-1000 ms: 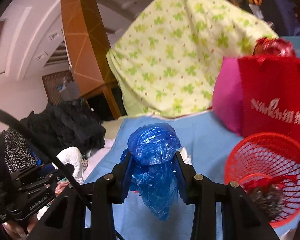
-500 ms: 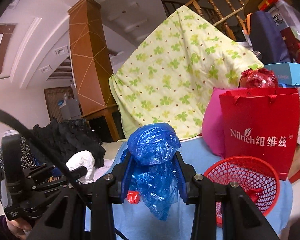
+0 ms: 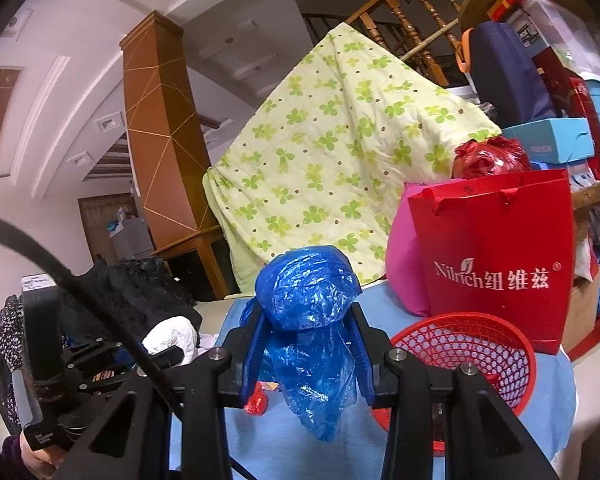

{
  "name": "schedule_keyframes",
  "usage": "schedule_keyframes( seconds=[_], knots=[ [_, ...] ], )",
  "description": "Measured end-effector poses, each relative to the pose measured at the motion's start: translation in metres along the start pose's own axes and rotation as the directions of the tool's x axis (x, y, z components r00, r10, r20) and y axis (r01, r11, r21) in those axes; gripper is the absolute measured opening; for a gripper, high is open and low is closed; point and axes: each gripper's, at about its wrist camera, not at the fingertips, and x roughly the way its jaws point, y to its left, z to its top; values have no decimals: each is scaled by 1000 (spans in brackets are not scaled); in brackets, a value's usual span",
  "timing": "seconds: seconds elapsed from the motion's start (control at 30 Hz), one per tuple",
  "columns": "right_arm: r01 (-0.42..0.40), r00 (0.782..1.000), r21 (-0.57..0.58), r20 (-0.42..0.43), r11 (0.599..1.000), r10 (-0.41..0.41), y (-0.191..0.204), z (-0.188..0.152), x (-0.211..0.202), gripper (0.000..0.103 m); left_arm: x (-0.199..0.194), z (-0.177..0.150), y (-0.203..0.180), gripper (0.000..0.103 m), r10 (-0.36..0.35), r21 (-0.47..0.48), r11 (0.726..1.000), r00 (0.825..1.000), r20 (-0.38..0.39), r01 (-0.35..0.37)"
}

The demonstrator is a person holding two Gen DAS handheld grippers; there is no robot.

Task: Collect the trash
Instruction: 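Lift the blue bag with the right tool toward the basket while the left holds the tissue, then release the tissue from the left tool into the basket while the right drops the blue bag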

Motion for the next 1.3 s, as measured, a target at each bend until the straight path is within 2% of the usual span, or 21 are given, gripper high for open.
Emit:
schedule_keyframes(
  seconds=[0.67,0.97,1.13,1.3],
  knots=[
    [60,998,106,-16,993,-58,-66,-11,-5,42,28,10,-61,32,-43,85,995,998,-43,47],
    [113,994,154,-21,982,-112,-101,-18,-11,42,52,16,-102,32,-107,139,984,992,-59,115],
    [154,988,196,-32,968,-150,-128,-23,-12,42,71,21,-124,33,-215,135,966,974,-66,222],
    [203,979,246,-59,948,-194,-155,-28,-5,43,104,24,-143,36,-356,94,925,927,-117,367]
  ],
)
